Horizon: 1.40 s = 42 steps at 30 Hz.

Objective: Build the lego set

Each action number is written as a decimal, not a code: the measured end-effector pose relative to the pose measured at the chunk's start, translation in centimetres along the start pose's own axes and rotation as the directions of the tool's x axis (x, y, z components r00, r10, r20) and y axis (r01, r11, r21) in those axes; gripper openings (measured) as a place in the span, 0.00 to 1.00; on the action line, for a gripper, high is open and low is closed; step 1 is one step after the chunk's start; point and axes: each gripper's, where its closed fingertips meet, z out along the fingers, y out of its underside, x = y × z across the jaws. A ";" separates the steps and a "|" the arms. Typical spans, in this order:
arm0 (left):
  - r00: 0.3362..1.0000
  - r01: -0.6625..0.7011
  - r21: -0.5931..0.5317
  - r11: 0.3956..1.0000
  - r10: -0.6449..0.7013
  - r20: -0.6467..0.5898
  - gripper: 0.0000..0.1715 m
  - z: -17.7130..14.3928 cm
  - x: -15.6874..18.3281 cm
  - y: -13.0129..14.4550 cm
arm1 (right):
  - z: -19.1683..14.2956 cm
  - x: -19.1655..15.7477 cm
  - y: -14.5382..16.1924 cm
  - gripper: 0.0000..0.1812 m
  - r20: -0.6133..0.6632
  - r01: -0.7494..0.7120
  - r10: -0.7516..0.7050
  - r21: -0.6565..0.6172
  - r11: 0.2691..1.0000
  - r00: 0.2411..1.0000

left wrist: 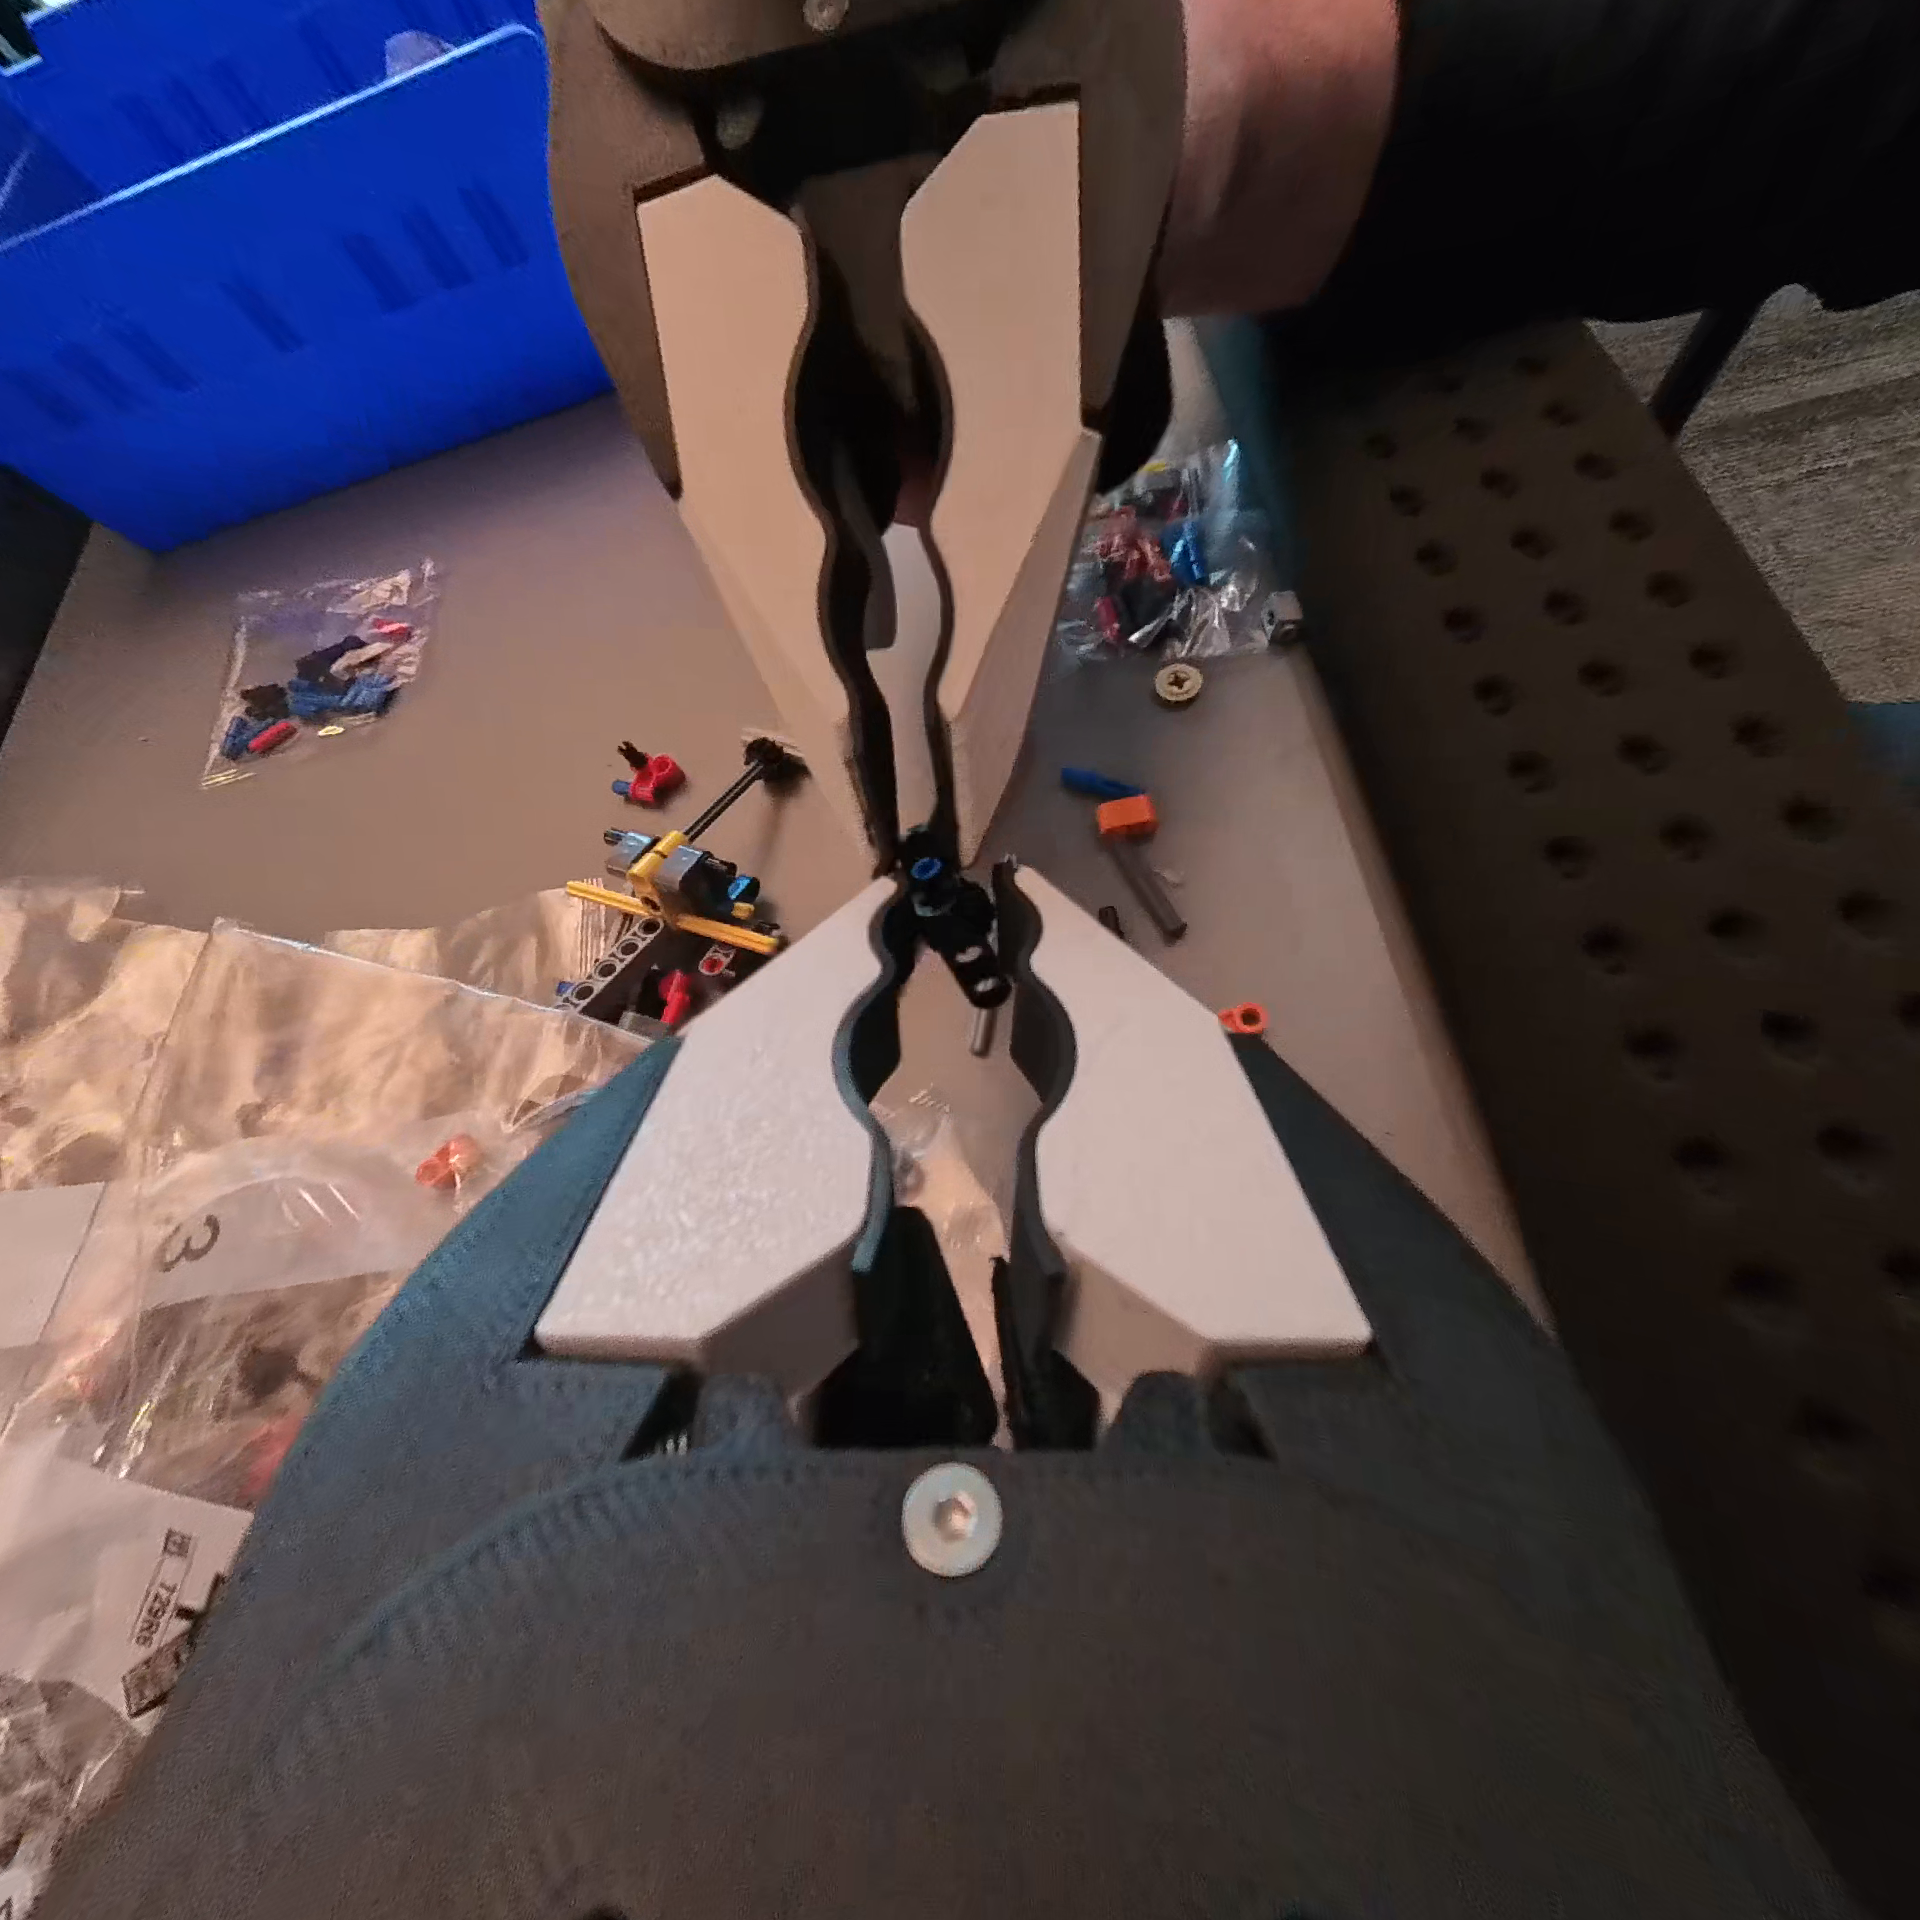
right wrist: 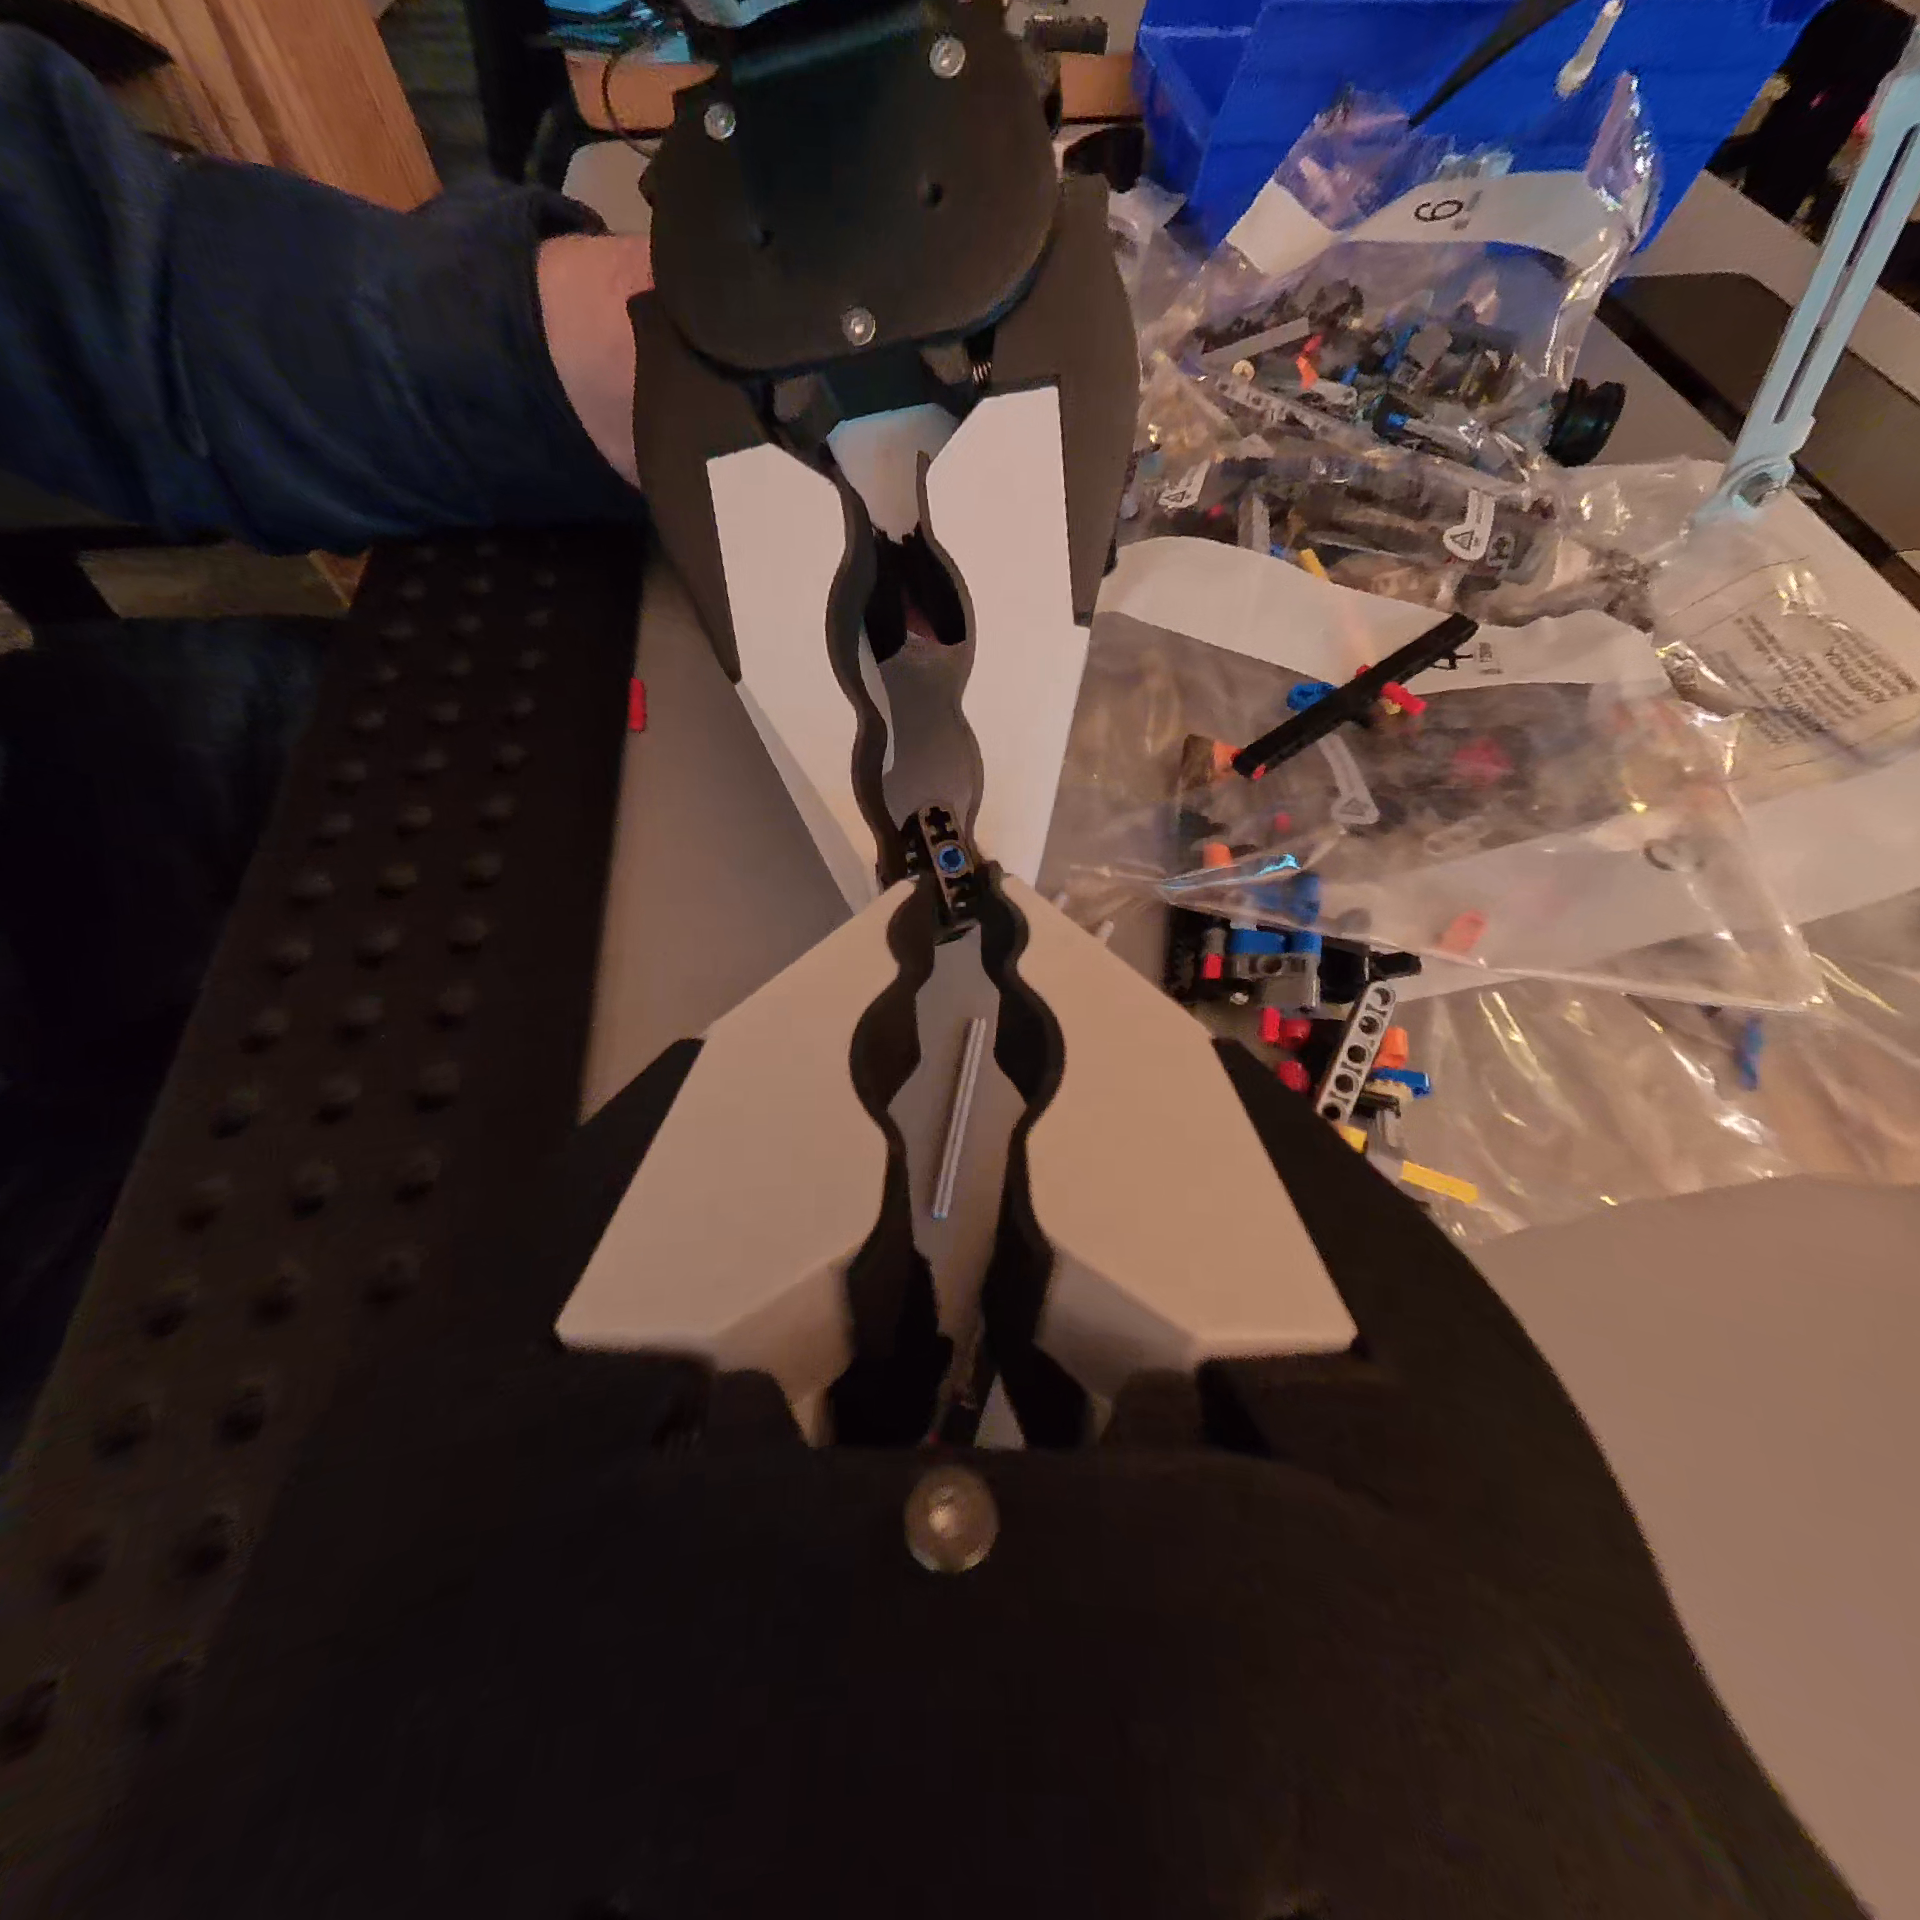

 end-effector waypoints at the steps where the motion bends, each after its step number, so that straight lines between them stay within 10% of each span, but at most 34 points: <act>1: 1.000 0.013 0.010 1.000 -0.014 0.007 0.08 0.0 -0.2 -0.2 | -0.2 0.1 -0.2 0.03 -0.010 0.007 -0.007 0.009 1.000 1.000; 12: 0.988 0.152 0.125 0.981 -0.154 0.008 0.19 -1.1 -1.5 -1.4 | -1.8 1.4 -1.1 0.03 -0.031 -0.067 0.071 0.100 0.993 0.997; 16: 0.984 0.177 0.162 0.971 -0.177 -0.012 0.07 -0.9 -1.4 -1.9 | -1.7 1.1 -1.4 0.03 -0.016 -0.063 0.065 0.118 0.991 0.998; 42: 0.994 0.111 -0.017 0.994 -0.111 0.020 0.07 0.8 -1.0 1.2 | -3.8 0.8 -2.7 0.02 -0.090 0.033 -0.019 0.157 0.987 0.996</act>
